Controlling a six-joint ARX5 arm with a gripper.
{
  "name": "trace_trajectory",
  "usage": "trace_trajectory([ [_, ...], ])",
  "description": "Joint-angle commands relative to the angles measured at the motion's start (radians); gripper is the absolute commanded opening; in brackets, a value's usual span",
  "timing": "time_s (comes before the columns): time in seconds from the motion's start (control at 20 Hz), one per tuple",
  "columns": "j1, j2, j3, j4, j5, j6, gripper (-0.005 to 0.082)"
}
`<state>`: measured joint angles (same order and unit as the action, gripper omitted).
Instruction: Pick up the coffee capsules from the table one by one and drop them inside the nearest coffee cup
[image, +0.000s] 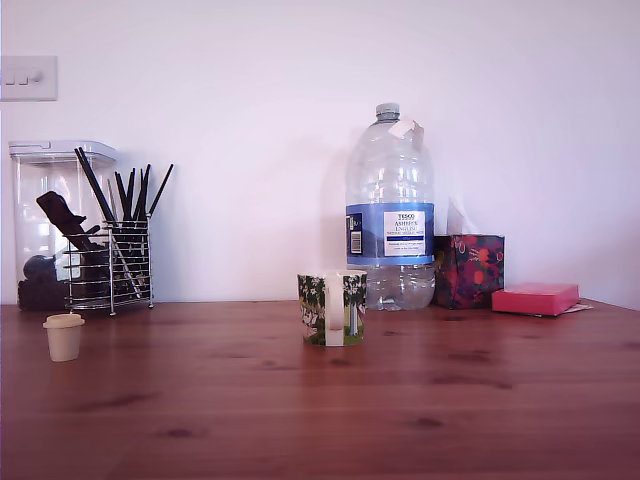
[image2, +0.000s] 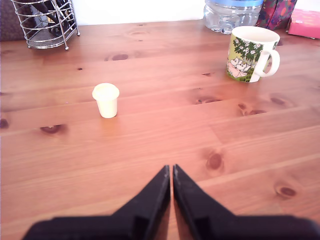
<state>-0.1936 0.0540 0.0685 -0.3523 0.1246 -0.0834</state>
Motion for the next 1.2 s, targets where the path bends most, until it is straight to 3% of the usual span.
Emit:
trace_trajectory([
  [0.0, 0.002, -0.003, -0.019, 0.013, -0.001, -0.003, -0.0015],
  [0.3, 0.002, -0.003, -0.019, 0.018, -0.001, -0.005, -0.0015],
  [0.45, 0.002, -0.002, -0.019, 0.071, -0.006, -0.113, -0.0019],
  [0.55, 0.002, 0.000, -0.019, 0.092, -0.031, -0.156, -0.0019],
  [0.9, 0.002, 0.201, 0.021, 0.116, -0.081, -0.153, -0.0019],
  [1.05, 0.002, 0.335, 0.031, 0.238, -0.111, -0.143, -0.0019],
  [1.15, 0.002, 0.428, 0.031, 0.323, -0.115, -0.098, -0.0019],
])
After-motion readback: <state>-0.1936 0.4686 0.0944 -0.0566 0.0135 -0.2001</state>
